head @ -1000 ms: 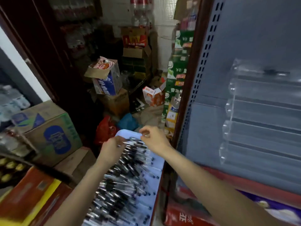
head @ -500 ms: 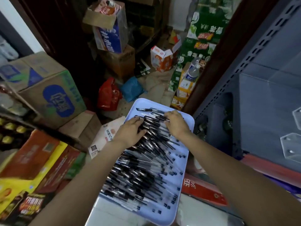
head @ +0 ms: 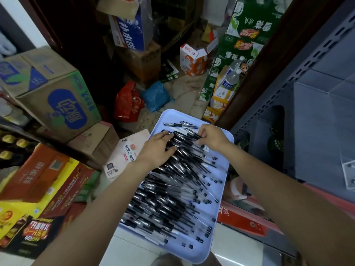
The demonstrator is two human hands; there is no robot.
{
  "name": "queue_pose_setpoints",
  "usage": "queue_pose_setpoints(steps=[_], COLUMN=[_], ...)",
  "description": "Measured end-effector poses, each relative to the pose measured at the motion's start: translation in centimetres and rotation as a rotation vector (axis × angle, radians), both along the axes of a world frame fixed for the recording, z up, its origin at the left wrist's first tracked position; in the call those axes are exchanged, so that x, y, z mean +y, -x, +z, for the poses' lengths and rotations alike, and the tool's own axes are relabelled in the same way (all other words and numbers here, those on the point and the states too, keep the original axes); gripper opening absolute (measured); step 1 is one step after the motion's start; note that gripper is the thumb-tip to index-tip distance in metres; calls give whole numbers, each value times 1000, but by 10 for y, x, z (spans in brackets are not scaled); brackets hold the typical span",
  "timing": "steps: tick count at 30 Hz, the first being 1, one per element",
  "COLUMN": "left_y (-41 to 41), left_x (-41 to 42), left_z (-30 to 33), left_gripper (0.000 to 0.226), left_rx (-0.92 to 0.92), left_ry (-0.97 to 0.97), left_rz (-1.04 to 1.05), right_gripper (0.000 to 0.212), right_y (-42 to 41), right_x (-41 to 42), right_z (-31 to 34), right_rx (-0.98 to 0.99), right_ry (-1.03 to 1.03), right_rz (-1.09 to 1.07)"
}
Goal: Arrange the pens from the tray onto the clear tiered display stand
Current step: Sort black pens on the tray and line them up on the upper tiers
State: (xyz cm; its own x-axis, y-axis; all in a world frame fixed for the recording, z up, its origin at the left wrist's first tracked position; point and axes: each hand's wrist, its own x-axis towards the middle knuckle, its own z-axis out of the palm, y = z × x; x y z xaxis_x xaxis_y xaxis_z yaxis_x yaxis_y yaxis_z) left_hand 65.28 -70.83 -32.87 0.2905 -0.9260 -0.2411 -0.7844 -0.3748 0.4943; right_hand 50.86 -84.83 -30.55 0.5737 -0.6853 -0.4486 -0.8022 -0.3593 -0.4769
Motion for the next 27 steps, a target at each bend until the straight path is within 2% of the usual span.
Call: queue_pose_setpoints(steps=[4,6,10,13,17,21,24,27], left_y=[0,2,6,8,11,28,51,73], left_x=[-1,-2,-4,-5,-3,-4,-10,-22], left_z=[2,4,6,7,7,31,68,104], left_gripper=[54,52,52,52,51,40,38,46], left_rx=[28,55,97,111,89,152,377,532], left_ry=[9,13,12,-8,-21,183,239,229], left_rz=[12,17,24,26,35,81,52,-67], right_gripper=[22,17,36,50,50,45,33,9], right_y=[1,1,0,1,7,22,35,53], right_x=[1,1,2,5,11,24,32,34], right_z=[1,1,2,2,-1,29,75,126], right_rx=[21,52,100,77,12,-202,-423,-779], right_ry=[21,18,41,53,65,92,102,-82], right_rz=[-18,7,31,32,9,-57,-136,-316])
